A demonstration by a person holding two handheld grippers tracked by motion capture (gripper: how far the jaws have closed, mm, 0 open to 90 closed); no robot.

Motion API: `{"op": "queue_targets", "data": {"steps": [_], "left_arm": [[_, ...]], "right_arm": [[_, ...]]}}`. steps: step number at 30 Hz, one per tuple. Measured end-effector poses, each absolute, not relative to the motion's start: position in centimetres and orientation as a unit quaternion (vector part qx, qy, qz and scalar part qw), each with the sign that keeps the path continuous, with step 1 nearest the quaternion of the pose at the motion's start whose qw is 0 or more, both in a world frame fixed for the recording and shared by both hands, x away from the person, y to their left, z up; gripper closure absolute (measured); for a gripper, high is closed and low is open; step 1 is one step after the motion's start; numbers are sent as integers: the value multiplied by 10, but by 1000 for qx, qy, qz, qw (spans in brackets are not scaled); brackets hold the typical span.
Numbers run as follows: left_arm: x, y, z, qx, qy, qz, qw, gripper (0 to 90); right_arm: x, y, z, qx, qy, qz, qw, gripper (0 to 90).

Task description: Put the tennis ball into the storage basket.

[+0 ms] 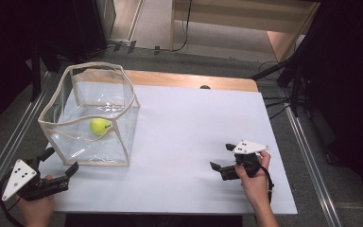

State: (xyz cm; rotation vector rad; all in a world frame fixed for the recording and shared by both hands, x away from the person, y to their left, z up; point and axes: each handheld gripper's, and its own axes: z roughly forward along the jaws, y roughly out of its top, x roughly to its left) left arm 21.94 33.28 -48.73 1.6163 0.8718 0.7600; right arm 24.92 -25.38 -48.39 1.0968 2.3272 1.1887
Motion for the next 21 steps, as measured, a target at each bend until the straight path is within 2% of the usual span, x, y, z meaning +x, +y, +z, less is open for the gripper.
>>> {"op": "queue_targets", "data": {"steps": [21], "left_arm": [[220,334,-487,681,369,318,547,65]], "right_arm": [[219,-304,-504,435,763,438,190,67]]}}
